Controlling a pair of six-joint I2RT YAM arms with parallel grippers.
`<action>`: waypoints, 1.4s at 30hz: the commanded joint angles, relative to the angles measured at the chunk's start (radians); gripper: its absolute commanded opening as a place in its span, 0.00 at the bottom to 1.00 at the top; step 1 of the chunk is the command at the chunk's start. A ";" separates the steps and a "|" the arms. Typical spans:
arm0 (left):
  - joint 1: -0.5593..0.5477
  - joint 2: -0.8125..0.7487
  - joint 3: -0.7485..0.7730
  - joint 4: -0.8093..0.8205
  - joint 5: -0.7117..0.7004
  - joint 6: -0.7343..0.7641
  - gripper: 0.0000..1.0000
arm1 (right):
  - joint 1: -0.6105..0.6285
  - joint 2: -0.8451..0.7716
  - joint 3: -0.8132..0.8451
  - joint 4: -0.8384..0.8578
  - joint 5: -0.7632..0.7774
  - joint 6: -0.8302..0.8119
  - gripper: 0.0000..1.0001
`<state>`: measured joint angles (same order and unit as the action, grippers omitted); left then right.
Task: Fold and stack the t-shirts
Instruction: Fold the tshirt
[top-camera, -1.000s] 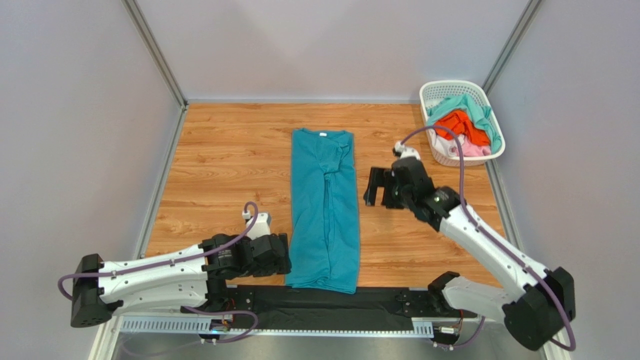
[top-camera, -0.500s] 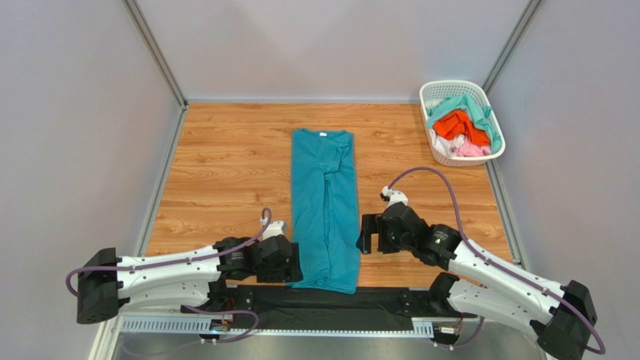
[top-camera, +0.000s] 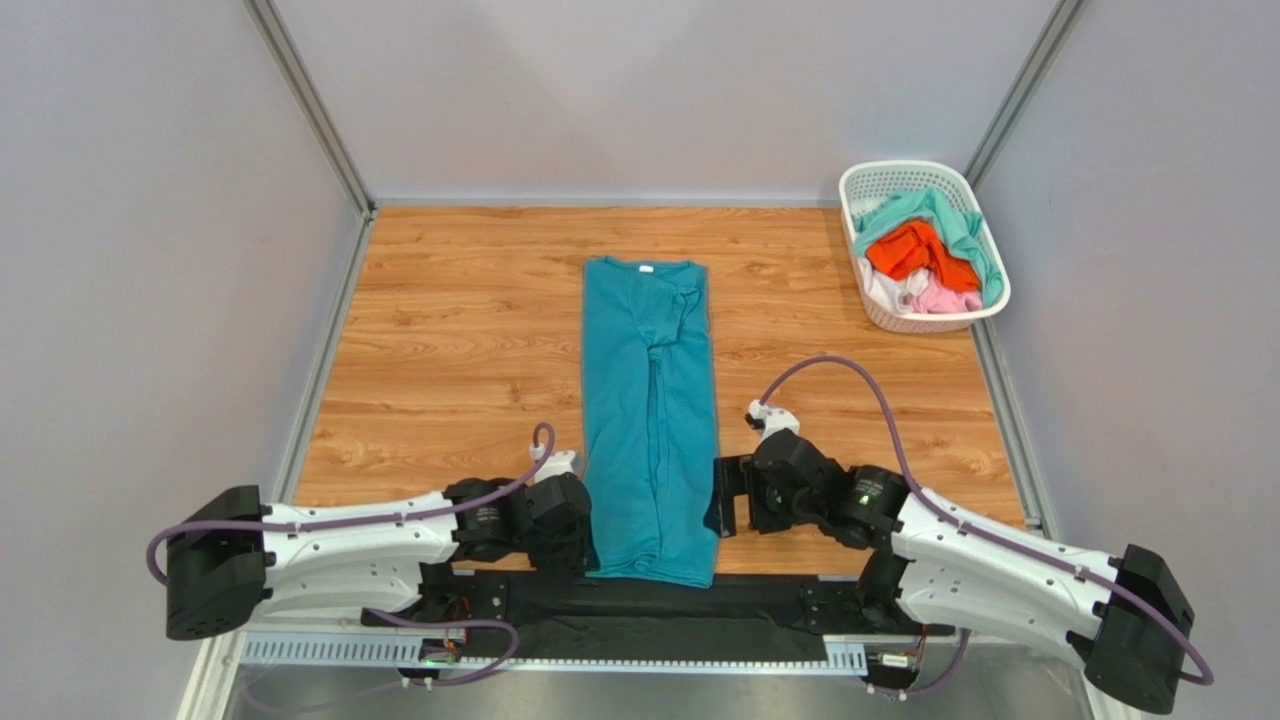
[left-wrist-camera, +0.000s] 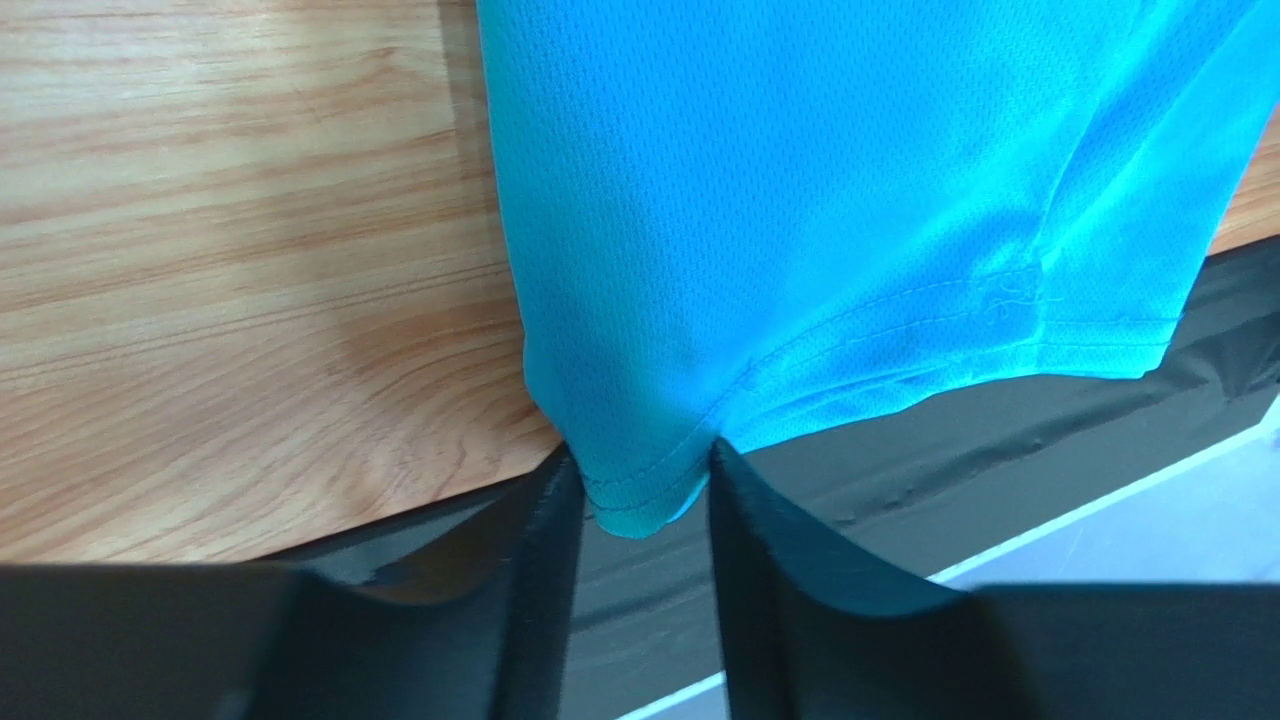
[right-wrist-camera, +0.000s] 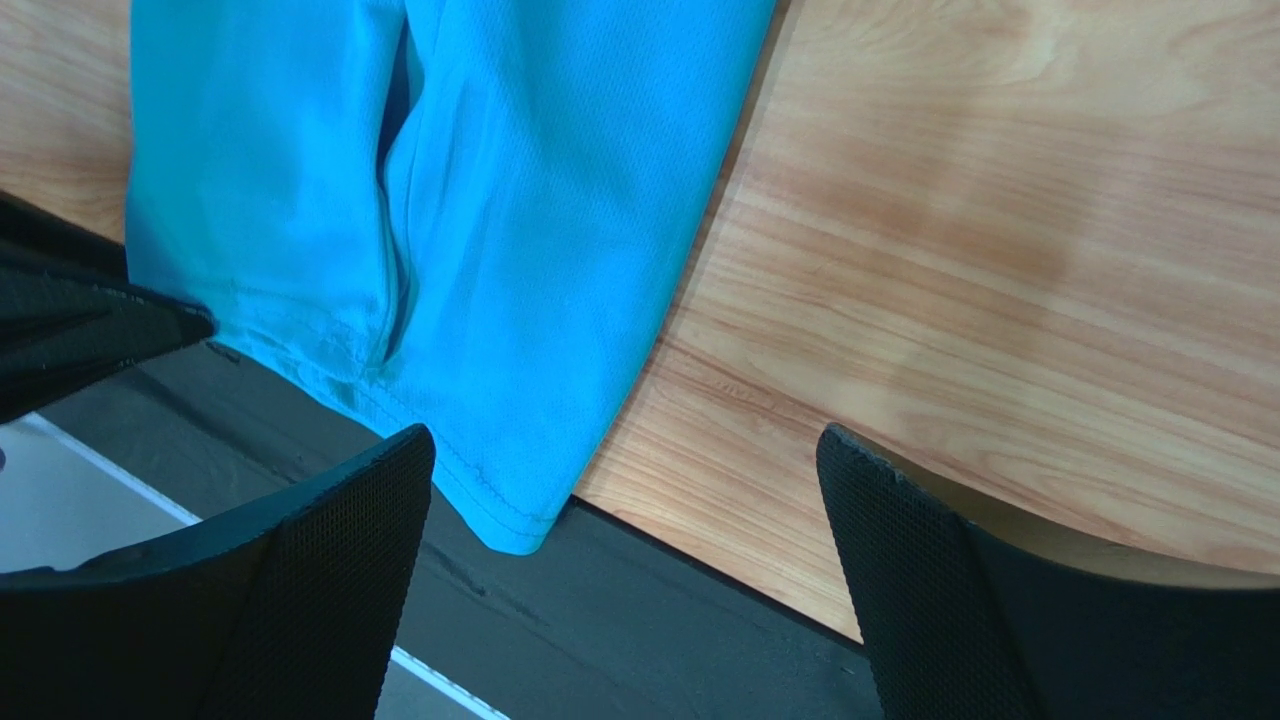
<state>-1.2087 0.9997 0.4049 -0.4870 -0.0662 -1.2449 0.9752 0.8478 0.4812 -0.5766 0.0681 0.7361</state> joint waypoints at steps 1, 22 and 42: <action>-0.005 0.010 -0.023 0.005 0.043 -0.024 0.40 | 0.034 0.003 -0.015 0.052 -0.024 0.029 0.99; -0.008 -0.018 -0.043 -0.007 0.117 -0.085 0.07 | 0.339 0.237 0.017 0.129 0.012 0.141 0.86; -0.006 -0.070 -0.032 -0.018 0.095 -0.090 0.00 | 0.395 0.295 0.056 0.103 0.071 0.171 0.13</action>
<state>-1.2110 0.9485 0.3614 -0.4931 0.0288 -1.3231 1.3632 1.1633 0.4995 -0.4534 0.0910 0.8921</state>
